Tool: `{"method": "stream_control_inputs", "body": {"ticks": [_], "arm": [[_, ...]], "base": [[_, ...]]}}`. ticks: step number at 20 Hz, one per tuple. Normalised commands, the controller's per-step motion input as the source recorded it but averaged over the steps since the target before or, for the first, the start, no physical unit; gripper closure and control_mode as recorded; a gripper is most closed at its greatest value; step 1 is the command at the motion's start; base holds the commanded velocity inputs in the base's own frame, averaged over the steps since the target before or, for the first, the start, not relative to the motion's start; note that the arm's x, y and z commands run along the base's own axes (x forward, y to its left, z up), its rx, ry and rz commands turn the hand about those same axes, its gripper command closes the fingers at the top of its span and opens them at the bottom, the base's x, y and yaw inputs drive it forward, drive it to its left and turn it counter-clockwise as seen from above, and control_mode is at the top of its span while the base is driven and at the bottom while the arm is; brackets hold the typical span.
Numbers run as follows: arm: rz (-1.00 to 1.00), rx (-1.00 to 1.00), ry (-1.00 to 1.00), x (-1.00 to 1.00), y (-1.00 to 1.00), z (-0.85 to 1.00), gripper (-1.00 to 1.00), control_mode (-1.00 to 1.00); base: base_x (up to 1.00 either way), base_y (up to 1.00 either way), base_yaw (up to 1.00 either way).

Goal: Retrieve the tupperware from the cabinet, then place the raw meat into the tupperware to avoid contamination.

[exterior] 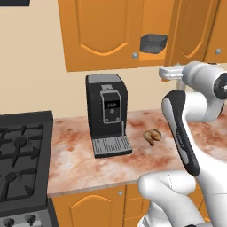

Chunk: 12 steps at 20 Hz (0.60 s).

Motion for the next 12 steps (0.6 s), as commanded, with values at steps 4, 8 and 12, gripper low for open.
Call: {"method": "stream_control_inputs", "body": {"ticks": [4, 8, 12], "arm": [[-0.01, 0.0, 0.0, -0.12, -0.07, 0.0, -1.0, -1.0], [-0.02, 0.0, -0.03, -0.49, -0.23, 0.02, -1.0, -1.0], [0.0, 0.0, -0.08, -0.56, -0.14, 0.03, -1.0, -1.0]], "base": [[0.0, 0.0, 0.0], [0.0, 0.0, 0.0], [0.0, 0.0, 0.0]]}}
